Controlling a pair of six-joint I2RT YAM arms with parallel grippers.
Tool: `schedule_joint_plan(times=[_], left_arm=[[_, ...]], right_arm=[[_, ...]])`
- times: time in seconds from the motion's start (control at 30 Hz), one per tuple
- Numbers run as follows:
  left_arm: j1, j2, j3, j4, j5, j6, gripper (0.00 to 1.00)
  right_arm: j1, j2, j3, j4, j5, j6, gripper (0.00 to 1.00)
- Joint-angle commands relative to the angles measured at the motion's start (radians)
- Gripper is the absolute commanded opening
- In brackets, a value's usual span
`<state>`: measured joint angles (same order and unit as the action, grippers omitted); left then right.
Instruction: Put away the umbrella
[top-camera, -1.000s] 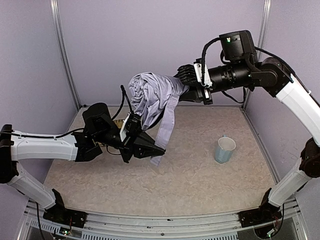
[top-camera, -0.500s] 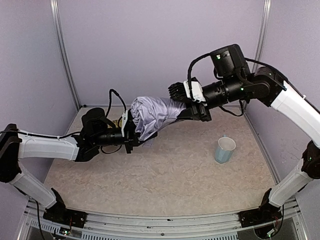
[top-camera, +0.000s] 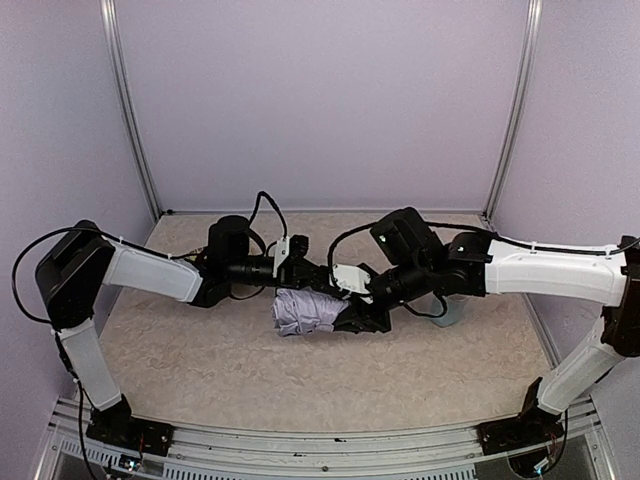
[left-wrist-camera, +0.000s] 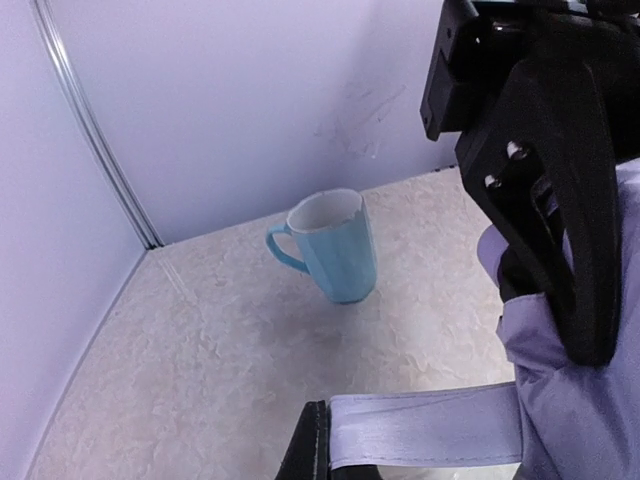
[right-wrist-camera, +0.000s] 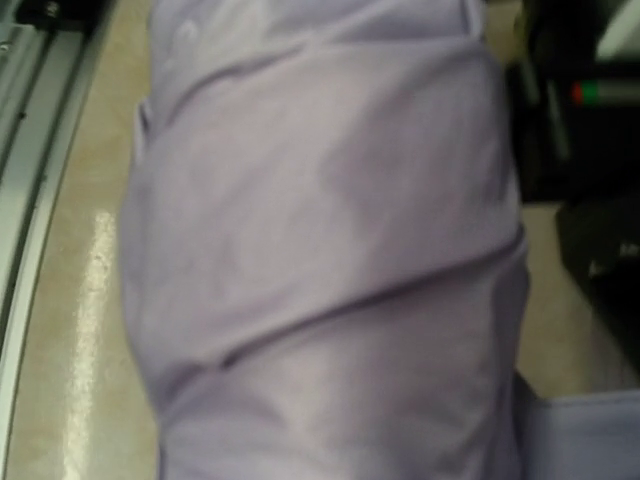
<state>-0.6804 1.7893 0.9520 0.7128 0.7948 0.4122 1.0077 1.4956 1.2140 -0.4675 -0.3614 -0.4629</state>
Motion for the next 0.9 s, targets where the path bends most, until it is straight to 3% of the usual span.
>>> schedule_joint_plan(times=[0.0, 0.23, 0.53, 0.67, 0.73, 0.87], left_arm=[[0.088, 0.031, 0.079, 0.047, -0.261, 0.129, 0.0], [-0.005, 0.094, 0.015, 0.048, -0.46, 0.329, 0.0], [-0.022, 0.194, 0.046, 0.061, -0.61, 0.287, 0.02], [-0.024, 0.204, 0.071, 0.023, -0.727, 0.237, 0.46], [-0.02, 0.193, 0.066, 0.025, -0.776, 0.195, 0.62], [0.001, 0.092, 0.003, 0.044, -0.858, 0.123, 0.67]], right_arm=[[0.097, 0.112, -0.142, -0.099, -0.291, 0.204, 0.0], [0.065, 0.354, -0.173, -0.067, -0.384, 0.307, 0.0], [-0.011, 0.516, -0.207, -0.024, -0.394, 0.391, 0.0], [-0.026, 0.539, -0.197, -0.041, -0.356, 0.407, 0.0], [-0.037, 0.544, -0.196, -0.047, -0.339, 0.415, 0.0], [-0.057, 0.546, -0.195, -0.041, -0.334, 0.422, 0.0]])
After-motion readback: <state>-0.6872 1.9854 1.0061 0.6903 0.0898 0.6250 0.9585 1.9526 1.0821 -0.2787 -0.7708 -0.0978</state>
